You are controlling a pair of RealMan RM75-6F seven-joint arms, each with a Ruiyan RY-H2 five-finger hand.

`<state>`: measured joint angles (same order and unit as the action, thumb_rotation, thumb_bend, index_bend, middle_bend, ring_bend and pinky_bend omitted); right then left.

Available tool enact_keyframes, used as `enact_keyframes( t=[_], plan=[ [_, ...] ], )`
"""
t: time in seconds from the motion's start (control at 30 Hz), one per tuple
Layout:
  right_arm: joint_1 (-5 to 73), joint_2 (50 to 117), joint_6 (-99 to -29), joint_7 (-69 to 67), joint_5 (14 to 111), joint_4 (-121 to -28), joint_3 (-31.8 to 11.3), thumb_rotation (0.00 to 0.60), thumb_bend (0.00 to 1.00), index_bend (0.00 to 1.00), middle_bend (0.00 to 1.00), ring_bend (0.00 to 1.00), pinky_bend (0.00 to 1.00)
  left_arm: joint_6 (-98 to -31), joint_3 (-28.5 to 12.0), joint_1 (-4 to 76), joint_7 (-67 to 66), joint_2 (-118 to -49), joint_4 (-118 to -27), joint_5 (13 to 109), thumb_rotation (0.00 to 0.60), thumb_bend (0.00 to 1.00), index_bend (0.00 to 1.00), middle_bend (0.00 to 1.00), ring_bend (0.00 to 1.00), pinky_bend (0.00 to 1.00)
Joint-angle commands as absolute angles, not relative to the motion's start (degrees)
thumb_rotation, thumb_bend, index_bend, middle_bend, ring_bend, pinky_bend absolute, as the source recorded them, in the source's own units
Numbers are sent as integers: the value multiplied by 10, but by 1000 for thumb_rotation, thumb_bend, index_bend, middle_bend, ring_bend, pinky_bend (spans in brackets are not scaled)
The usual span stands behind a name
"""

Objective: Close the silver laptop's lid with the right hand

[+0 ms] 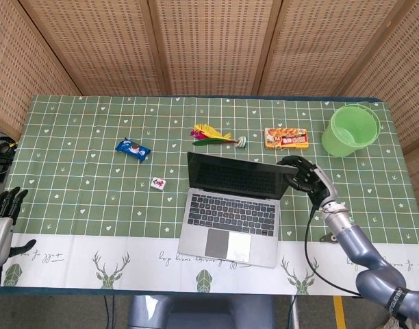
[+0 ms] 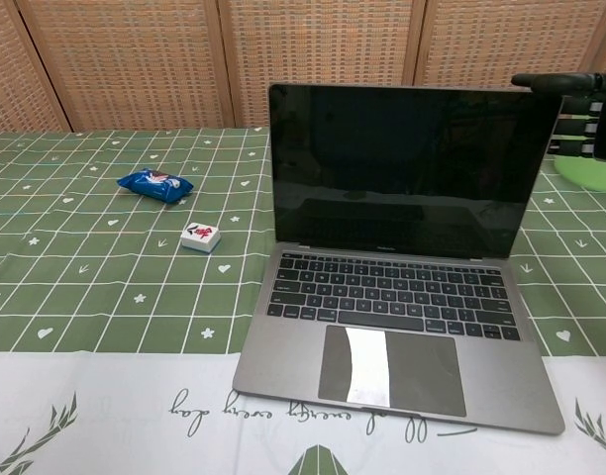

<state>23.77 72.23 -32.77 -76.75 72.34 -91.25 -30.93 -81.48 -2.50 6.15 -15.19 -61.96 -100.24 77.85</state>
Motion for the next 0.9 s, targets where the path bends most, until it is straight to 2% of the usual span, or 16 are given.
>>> enact_keyframes(
  t=[0.03,0.3,0.9],
  plan=[
    [237,718,-334,-777,733,-917,-303,600,500,400,440,385,284,-815,-25,61,-152,-619,-1003,779,600,0,0,0,0,0],
    [231,704,-362,-810,769,-933,-280,600,500,402,441,389,286,-814,-23,61,-153,-619,-1005,781,600,0,0,0,0,0],
    [237,675,-423,-895,860,-948,-193,600,491,405,445,393,292,-813,-19,61,-155,-617,-1008,786,600,0,0,0,0,0]
  ],
)
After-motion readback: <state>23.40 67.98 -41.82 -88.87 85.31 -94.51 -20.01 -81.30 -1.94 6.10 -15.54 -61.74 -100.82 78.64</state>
